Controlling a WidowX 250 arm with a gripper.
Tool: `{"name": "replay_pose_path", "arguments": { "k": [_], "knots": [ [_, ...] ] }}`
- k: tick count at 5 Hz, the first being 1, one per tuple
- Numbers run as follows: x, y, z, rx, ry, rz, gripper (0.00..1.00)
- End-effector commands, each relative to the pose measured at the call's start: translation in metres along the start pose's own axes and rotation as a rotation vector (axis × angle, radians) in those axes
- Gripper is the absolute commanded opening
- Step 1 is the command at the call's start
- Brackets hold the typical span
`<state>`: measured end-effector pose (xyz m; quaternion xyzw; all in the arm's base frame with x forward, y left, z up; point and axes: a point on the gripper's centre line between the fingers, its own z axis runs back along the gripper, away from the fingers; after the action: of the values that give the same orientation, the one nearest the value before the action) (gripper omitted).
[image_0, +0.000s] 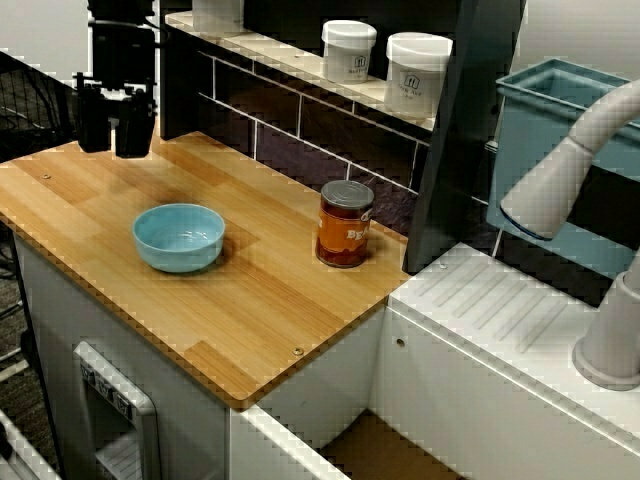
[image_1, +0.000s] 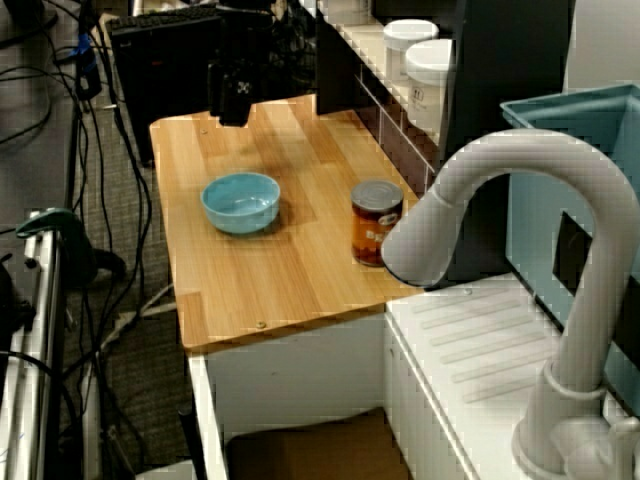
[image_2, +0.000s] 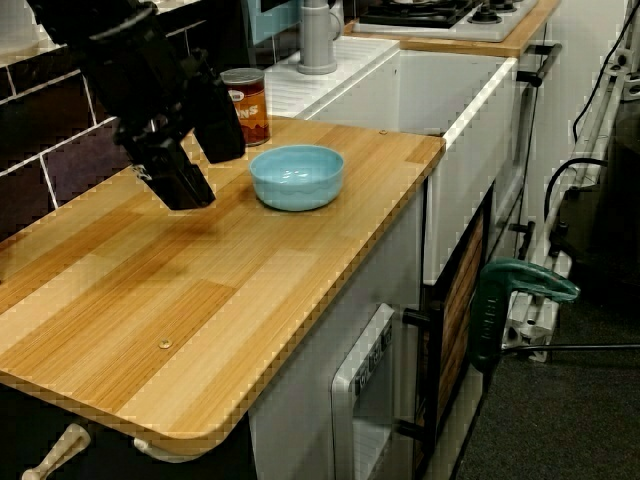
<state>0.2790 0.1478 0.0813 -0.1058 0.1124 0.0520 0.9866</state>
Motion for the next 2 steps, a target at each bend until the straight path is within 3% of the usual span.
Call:
{"name": "replay_pose_path", "arguments": {
  "k": [1,2],
  "knots": [
    [0.0013,0.0142,0.0122,0.022,-0.051,0.006,1.0],
    [0.002,0.0144,0.0144,0.026,-0.079,0.014,1.0]
  ]
}}
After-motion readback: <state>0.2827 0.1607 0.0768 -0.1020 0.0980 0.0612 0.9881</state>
